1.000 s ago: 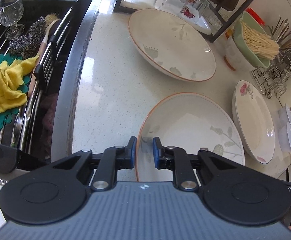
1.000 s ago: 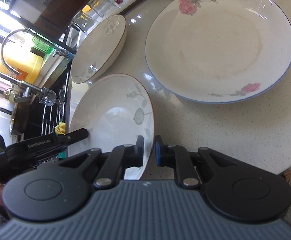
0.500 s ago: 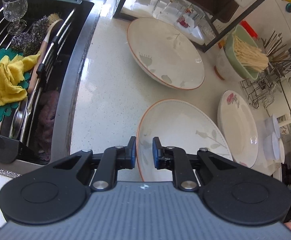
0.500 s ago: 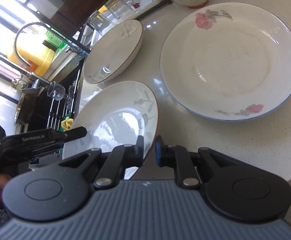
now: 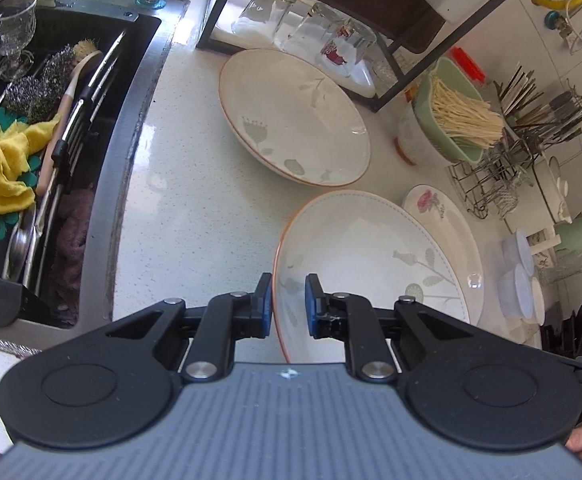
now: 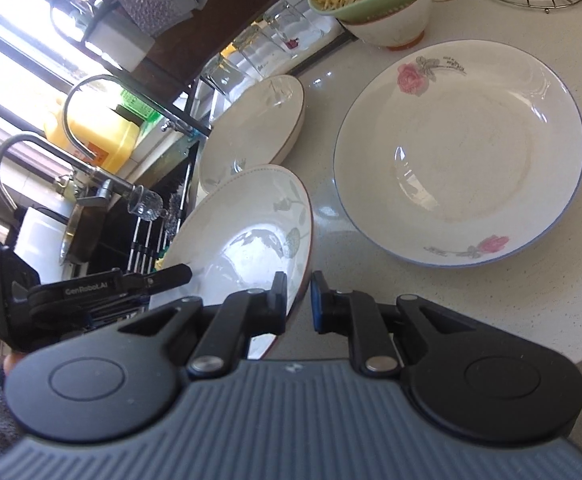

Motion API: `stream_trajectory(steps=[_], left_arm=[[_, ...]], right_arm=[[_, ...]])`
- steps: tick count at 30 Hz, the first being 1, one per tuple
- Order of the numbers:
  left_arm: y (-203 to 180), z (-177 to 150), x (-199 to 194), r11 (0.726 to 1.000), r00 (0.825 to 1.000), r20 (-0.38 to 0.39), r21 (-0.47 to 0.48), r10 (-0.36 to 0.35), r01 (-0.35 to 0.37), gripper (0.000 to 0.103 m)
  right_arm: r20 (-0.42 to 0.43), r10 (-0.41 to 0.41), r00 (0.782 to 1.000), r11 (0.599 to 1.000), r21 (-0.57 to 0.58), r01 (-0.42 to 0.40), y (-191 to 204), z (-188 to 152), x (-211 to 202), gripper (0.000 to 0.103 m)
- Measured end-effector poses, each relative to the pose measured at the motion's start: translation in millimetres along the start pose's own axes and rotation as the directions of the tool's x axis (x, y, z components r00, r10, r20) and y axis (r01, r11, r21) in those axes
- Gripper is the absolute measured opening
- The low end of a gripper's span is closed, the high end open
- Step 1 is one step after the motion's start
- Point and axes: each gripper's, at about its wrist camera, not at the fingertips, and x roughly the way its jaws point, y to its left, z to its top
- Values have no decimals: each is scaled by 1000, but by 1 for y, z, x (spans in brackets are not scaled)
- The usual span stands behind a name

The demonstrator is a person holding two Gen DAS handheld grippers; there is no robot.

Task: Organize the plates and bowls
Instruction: 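Lift the leaf plate with both grippers and lower it onto the rose plate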

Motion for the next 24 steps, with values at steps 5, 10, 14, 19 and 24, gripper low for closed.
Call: stream_trajectory(steps=[5, 10, 14, 19, 24], left_arm=[[-9, -3, 2, 1000, 1000, -6, -7, -1, 1, 19], [-20, -3, 6, 1000, 1000, -7, -18, 2, -2, 19], [-33, -1, 10, 1000, 1000, -4, -25, 13, -13, 19], [-52, -3, 16, 998, 1000, 7, -57, 27, -27, 19], [-69, -5, 34, 994, 999, -12, -106, 38, -39, 19]], right_arm=[[-6, 2, 1000, 1000, -10, -2, -4, 6, -8, 15], [-12, 6, 1000, 1000, -23, -6, -11, 12, -14, 15], [-35, 23, 999, 999, -22, -23, -24, 22, -16, 15], [-67, 38, 997, 997, -64, -42, -39, 43, -16, 15], [-85, 60, 995, 993, -92, -68, -59, 66, -17, 15]])
